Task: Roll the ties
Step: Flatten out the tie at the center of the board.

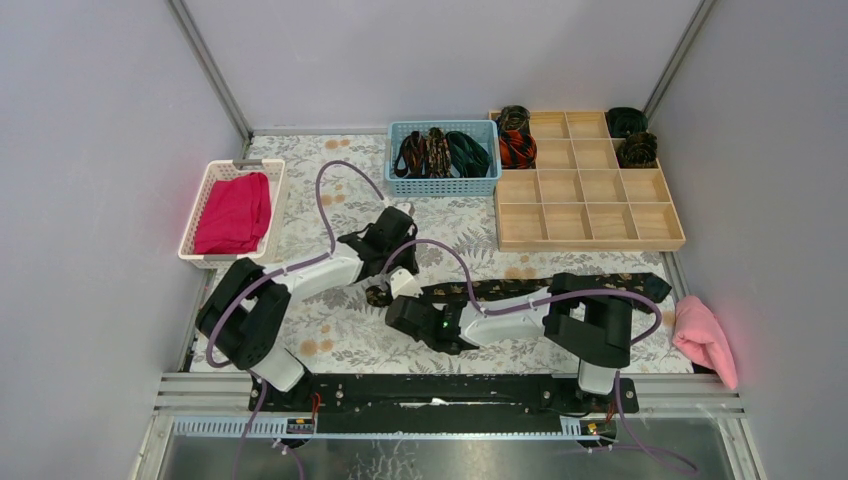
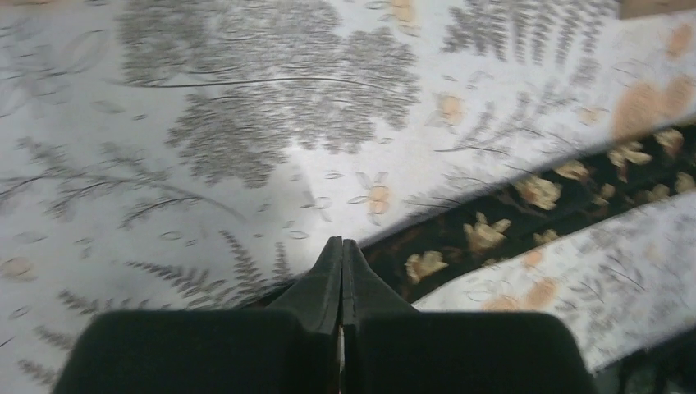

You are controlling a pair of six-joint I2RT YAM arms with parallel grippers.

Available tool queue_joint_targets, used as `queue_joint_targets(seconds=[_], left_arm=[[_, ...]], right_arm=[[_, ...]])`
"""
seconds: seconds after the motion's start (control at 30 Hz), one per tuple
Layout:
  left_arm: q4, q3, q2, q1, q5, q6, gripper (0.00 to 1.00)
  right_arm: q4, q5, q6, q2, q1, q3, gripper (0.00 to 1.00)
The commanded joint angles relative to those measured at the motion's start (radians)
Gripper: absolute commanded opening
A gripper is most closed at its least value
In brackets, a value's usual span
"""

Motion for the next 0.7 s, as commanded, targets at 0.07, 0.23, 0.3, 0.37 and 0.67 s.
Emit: queue_joint_targets(seconds=[0.07,0.23,0.3,0.37,0.67], left_arm=[[-0.151,-0.046,-0.043,0.022,-0.249,-0.035,0.00],[-0.121,-0.121,-0.048,0.097,-0.238,-0.042,0.00],[-0.112,-0.131,-0.037,0.113,-0.239,-0.037,0.00],[-0.100,-0.133,-0.023,0.119,-0.238,-0.029,0.00],[-0.087,-0.190,-0.078,0.118,-0.152,-0.029,0.00]], right_arm=[[0.139,-0.155,-0.012,-0.002,-0.004,-0.009,0.00],[0.167,-0.181,-0.014,0.015,-0.004,0.011,0.00],[0.174,-0.189,-0.015,0.027,-0.004,0.021,0.00],[0.180,-0.193,-0.014,0.037,-0.004,0.029,0.00],[0.211,-0.139,-0.009,0.111,-0.016,0.064,0.00]])
